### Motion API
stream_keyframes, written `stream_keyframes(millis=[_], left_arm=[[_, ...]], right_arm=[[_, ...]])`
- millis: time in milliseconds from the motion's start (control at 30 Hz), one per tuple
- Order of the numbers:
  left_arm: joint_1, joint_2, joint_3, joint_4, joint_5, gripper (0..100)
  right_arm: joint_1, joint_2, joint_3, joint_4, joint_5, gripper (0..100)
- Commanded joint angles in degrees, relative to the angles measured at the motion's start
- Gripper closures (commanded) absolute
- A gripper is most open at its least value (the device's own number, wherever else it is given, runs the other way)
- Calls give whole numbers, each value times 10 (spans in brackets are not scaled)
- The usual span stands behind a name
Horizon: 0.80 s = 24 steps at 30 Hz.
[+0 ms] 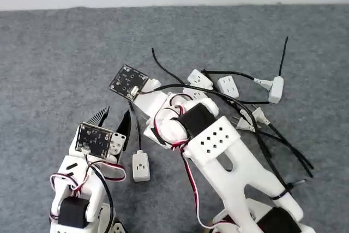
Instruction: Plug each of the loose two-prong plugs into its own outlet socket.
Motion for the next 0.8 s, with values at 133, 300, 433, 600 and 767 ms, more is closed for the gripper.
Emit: stream_keyframes(millis=[133, 300, 433, 600, 767], left_arm=[[6, 0, -35, 1, 2, 830], [25, 0, -30, 2, 2, 830], [44, 1, -7, -9, 2, 830], [47, 1, 7, -16, -12, 830], [47, 1, 14, -16, -14, 830]], right_arm=[[-56, -23, -4, 23, 8, 989], [-66, -24, -5, 25, 8, 989], [-66, -24, -11, 36, -2, 989], [-69, -24, -42, 58, -11, 989], [-67, -24, -47, 57, -9, 989]])
